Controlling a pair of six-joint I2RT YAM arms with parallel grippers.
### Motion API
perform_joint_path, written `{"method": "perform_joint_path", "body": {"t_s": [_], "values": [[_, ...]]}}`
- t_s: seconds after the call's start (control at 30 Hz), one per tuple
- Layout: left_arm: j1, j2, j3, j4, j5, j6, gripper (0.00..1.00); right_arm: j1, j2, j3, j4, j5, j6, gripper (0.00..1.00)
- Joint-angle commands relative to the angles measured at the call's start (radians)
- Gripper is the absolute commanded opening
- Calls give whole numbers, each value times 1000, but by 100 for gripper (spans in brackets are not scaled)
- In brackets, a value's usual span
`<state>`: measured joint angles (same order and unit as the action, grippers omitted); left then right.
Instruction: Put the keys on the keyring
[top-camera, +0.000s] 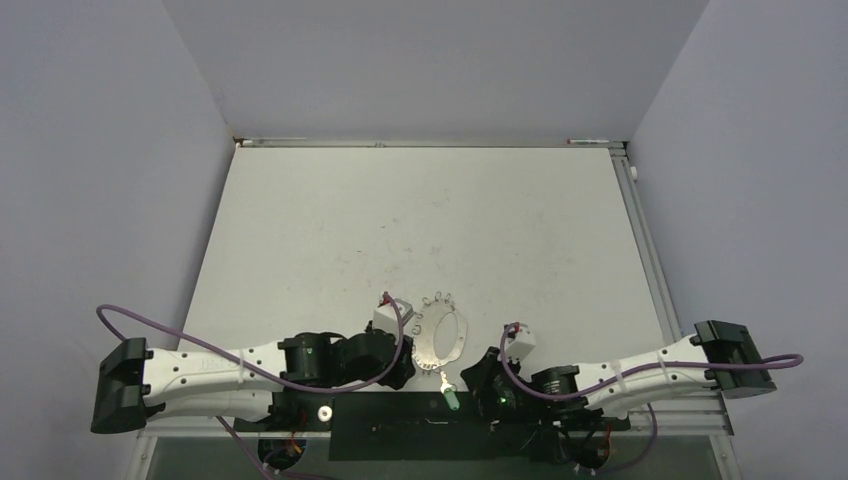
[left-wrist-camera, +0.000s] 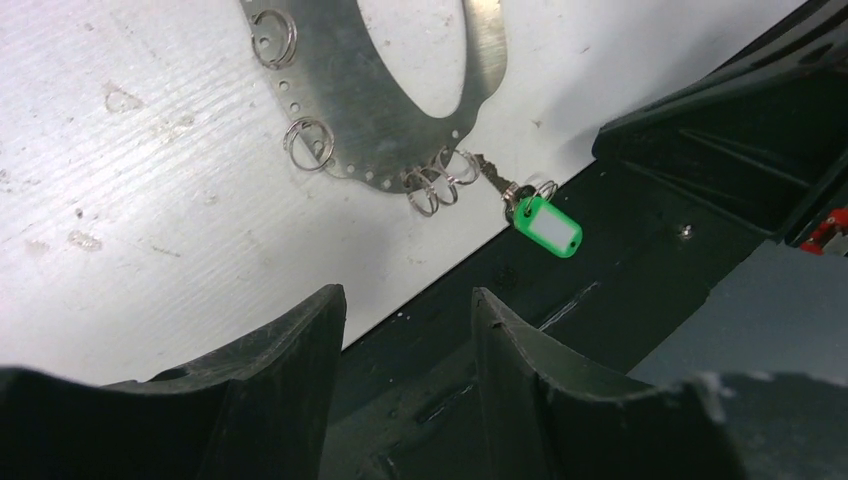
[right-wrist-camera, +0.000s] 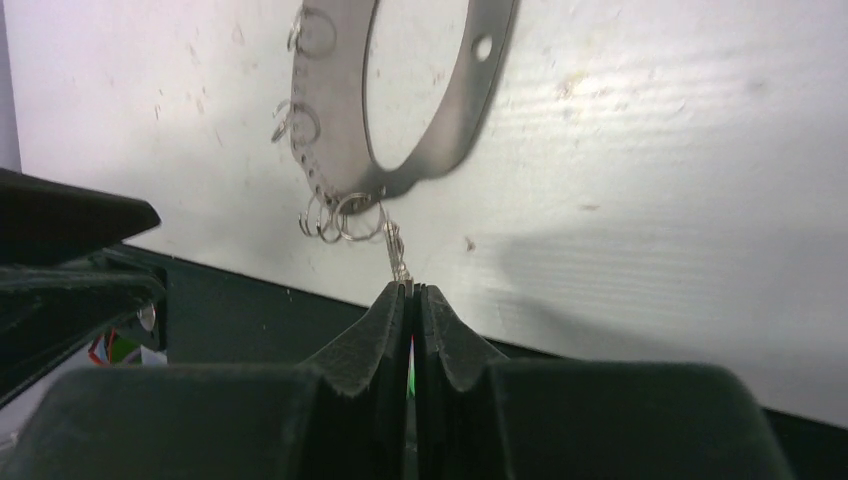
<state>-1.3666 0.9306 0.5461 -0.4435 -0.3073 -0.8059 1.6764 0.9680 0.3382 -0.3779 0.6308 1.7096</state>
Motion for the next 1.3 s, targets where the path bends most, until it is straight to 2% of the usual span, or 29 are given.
{"method": "perform_joint_path", "body": {"t_s": [0.0,0.27,0.43,0.53,0.73,0.93,1.27], "values": [[-10,-18,-40,134,-6,-26,46,0,-87,61,-178,201,-16,5],[-31,19,-163,343,-74,-105,41,-7,-99,113,-283,246,-68,7],[-58,70,-206,499,-106,-93,39,-6,-19,145,-250,222,-137,45],[-79,111,-208,551,-127,-62,38,-6,18,165,-226,219,-184,56],[-117,180,-202,588,-196,-45,37,-7,46,204,-236,241,-221,57],[-136,272,-166,573,-240,-40,35,-7,15,193,-232,248,-228,53],[-153,348,-141,604,-263,-26,38,-9,-12,172,-217,241,-229,51]]}}
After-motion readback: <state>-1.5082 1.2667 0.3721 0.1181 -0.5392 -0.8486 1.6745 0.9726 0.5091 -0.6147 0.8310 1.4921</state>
